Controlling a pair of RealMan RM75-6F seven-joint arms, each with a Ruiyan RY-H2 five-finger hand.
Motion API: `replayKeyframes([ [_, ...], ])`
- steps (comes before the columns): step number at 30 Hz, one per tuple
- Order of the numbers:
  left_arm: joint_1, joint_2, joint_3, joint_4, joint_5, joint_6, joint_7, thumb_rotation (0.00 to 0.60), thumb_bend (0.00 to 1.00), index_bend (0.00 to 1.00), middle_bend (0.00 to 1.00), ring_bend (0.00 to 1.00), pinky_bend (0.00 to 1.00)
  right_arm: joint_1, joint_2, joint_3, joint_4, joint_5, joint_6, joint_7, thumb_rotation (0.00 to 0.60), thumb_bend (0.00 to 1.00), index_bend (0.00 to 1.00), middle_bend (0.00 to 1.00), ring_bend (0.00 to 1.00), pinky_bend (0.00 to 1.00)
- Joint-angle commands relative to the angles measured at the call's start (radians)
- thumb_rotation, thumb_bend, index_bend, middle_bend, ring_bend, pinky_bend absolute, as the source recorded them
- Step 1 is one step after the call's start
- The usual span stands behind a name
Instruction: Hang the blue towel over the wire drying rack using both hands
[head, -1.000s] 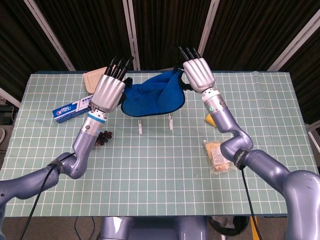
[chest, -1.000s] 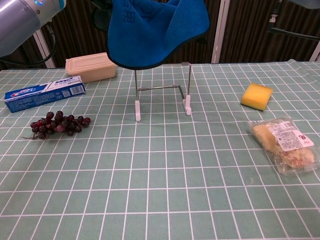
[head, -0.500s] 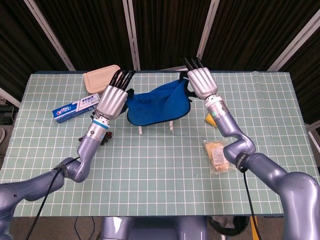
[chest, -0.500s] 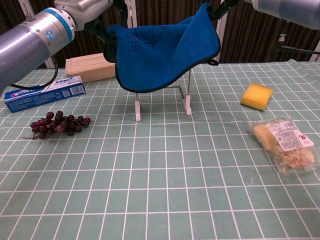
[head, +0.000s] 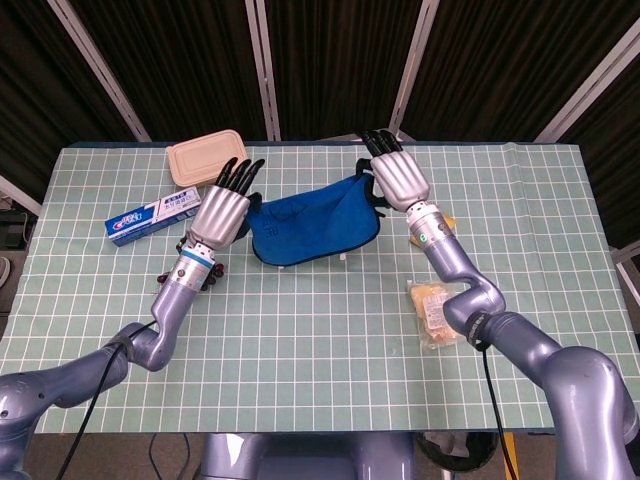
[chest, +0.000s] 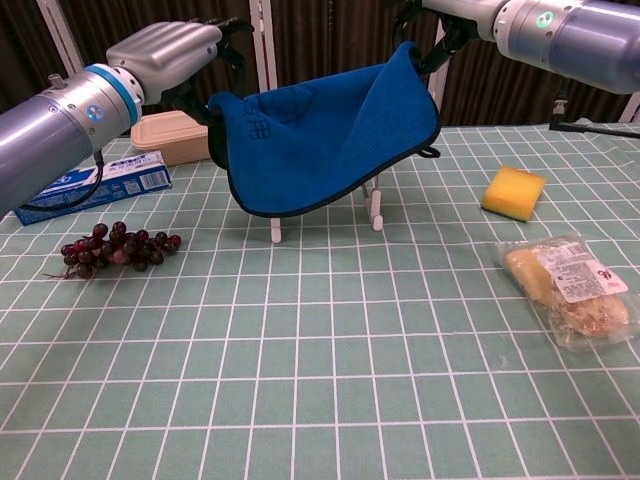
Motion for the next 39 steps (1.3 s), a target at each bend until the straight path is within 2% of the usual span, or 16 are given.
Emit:
replayKeyframes([
  [1, 0.003, -0.01, 0.006, 0.014, 0.002, -0.004, -0.009, 0.6, 0.52, 0.81, 0.0, 0.0, 0.0, 0.0, -0.008, 0.0, 0.003, 0.005, -0.008, 0.002, 0.6, 0.48, 0.63, 0.02, 0.0, 0.0],
  [10, -0.004, -0.026, 0.008, 0.053, 0.009, -0.012, -0.025, 0.6, 0.52, 0.8, 0.0, 0.0, 0.0, 0.014, -0.034, 0.009, 0.033, 0.019, -0.023, -0.005, 0.6, 0.48, 0.63, 0.02, 0.0, 0.0],
  [16, -0.005, -0.031, 0.006, 0.053, -0.004, -0.037, -0.034, 0.6, 0.52, 0.71, 0.0, 0.0, 0.0, 0.013, -0.04, 0.002, 0.049, 0.012, -0.024, -0.001, 0.6, 0.48, 0.65, 0.02, 0.0, 0.0],
  [18, -0.004, -0.031, 0.006, 0.053, -0.011, -0.044, -0.028, 0.6, 0.5, 0.58, 0.0, 0.0, 0.0, 0.012, -0.04, -0.001, 0.054, 0.01, -0.026, -0.006, 0.6, 0.45, 0.6, 0.02, 0.0, 0.0],
  [20, -0.001, -0.029, 0.002, 0.046, -0.026, -0.056, -0.016, 0.6, 0.37, 0.25, 0.0, 0.0, 0.0, 0.012, -0.039, -0.002, 0.056, 0.014, -0.032, -0.015, 0.6, 0.38, 0.43, 0.02, 0.0, 0.0],
  [22, 0.001, -0.023, -0.002, 0.034, -0.039, -0.066, -0.008, 0.6, 0.24, 0.04, 0.0, 0.0, 0.0, 0.01, -0.04, 0.001, 0.06, 0.02, -0.031, -0.028, 0.6, 0.3, 0.31, 0.02, 0.0, 0.0],
  [23, 0.003, -0.019, -0.003, 0.027, -0.044, -0.07, -0.006, 0.6, 0.19, 0.0, 0.0, 0.0, 0.0, 0.008, -0.041, 0.002, 0.063, 0.024, -0.029, -0.037, 0.6, 0.28, 0.25, 0.02, 0.0, 0.0],
  [28, 0.017, 0.008, -0.002, -0.004, -0.058, -0.076, 0.005, 0.6, 0.1, 0.0, 0.0, 0.0, 0.0, -0.009, -0.031, 0.001, 0.053, 0.041, -0.029, -0.081, 0.6, 0.19, 0.16, 0.0, 0.0, 0.0],
  [32, 0.033, 0.033, 0.001, -0.026, -0.063, -0.071, 0.01, 0.6, 0.08, 0.0, 0.0, 0.0, 0.0, -0.031, -0.006, 0.002, 0.008, 0.049, -0.016, -0.094, 0.6, 0.19, 0.2, 0.0, 0.0, 0.0],
  [35, 0.048, 0.057, 0.004, -0.05, -0.072, -0.07, 0.019, 0.6, 0.08, 0.0, 0.0, 0.0, 0.0, -0.05, 0.023, 0.006, -0.044, 0.055, 0.001, -0.107, 0.6, 0.19, 0.17, 0.0, 0.0, 0.0],
  [39, 0.094, 0.128, 0.018, -0.126, -0.092, -0.06, 0.048, 0.6, 0.08, 0.0, 0.0, 0.0, 0.0, -0.105, 0.1, -0.004, -0.172, 0.051, 0.058, -0.146, 0.6, 0.19, 0.2, 0.0, 0.0, 0.0],
])
